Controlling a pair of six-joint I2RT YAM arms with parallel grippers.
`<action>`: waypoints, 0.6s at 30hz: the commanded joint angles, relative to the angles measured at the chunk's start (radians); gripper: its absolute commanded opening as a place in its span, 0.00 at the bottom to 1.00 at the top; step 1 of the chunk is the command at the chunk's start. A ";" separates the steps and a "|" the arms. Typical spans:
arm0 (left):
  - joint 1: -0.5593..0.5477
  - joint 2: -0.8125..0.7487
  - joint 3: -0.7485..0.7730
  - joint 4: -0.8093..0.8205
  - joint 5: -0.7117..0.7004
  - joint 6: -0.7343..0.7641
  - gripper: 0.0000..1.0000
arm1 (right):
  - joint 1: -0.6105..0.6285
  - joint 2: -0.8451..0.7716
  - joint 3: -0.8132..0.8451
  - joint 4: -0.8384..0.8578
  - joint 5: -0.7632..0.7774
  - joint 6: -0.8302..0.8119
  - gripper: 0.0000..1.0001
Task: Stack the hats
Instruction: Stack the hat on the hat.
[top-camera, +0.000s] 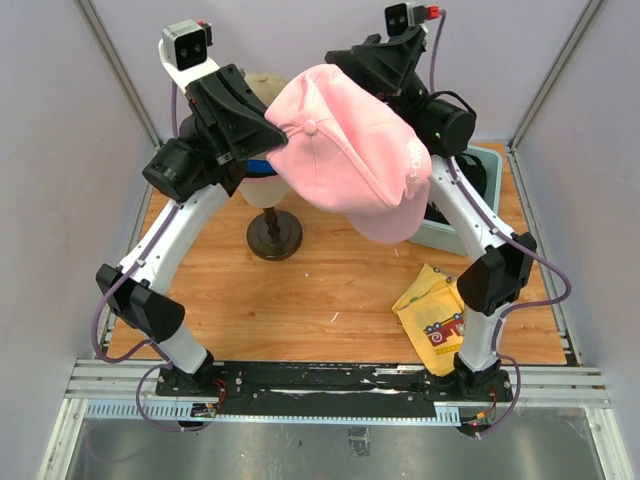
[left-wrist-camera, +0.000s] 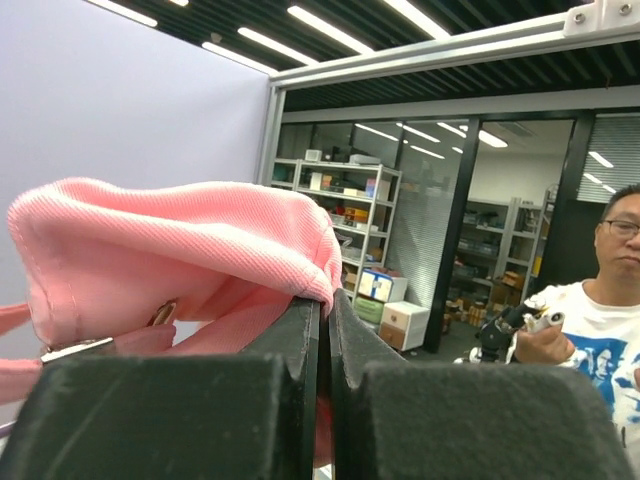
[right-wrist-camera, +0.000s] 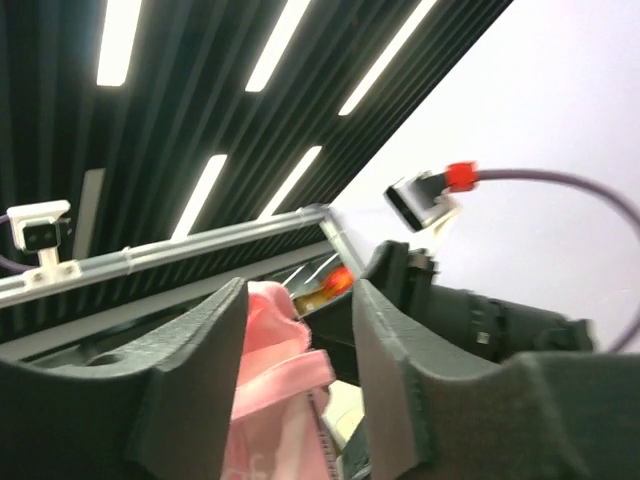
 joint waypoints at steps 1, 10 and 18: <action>0.005 -0.063 0.010 -0.071 -0.093 0.124 0.01 | -0.103 -0.108 -0.087 0.089 0.016 -0.014 0.52; 0.008 -0.264 -0.066 -0.639 -0.252 0.586 0.00 | -0.237 -0.199 -0.315 0.154 0.054 -0.017 0.61; 0.007 -0.378 -0.136 -0.944 -0.558 0.751 0.00 | -0.288 -0.333 -0.525 0.040 -0.004 -0.227 0.65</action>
